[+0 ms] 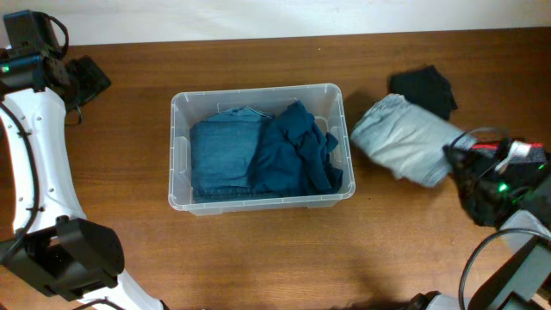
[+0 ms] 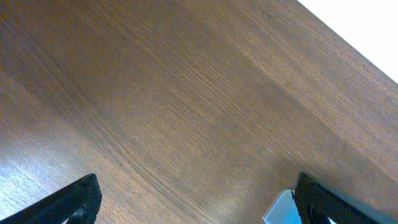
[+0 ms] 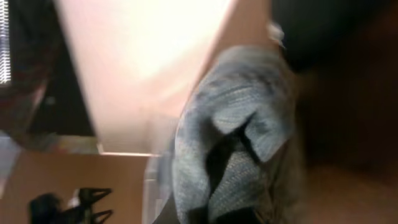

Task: Pack container
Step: 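Lift the light-wash jeans with the right gripper over the box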

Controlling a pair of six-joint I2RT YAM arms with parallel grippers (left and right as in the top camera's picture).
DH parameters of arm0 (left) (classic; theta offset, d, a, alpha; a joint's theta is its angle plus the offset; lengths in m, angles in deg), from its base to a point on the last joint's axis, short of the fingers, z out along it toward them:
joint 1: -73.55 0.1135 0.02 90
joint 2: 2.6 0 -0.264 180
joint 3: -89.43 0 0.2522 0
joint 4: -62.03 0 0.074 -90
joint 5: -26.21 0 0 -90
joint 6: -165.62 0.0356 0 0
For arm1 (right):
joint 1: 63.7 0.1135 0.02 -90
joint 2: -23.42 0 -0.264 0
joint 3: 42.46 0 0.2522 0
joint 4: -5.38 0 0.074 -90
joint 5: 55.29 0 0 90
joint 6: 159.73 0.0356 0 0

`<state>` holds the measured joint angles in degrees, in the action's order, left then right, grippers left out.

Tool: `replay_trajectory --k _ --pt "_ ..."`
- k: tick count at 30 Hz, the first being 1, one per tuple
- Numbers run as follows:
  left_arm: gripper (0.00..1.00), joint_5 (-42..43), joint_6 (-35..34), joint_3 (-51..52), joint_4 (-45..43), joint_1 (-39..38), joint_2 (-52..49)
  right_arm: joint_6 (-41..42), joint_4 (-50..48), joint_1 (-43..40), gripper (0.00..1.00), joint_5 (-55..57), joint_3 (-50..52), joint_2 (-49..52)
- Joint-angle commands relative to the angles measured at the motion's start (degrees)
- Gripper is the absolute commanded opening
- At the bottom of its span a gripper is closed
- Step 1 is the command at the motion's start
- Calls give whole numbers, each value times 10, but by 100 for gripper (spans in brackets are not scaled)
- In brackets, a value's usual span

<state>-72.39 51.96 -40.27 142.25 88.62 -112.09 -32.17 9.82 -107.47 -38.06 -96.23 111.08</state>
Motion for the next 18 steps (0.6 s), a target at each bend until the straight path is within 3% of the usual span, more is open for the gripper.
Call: replay_trajectory --k 1,8,13,18 --pt "99 -3 -7 -3 1 0 -2 52 -10 4 4 -91 -67 -43" --pt "99 -2 -7 -3 1 0 -2 163 -70 56 4 -98 -170 -83" --pt "100 -2 -7 -3 0 0 -2 264 -150 156 4 -96 -242 -88" --pt "99 -3 -7 -3 0 0 -2 283 -156 270 4 -89 -292 -88"
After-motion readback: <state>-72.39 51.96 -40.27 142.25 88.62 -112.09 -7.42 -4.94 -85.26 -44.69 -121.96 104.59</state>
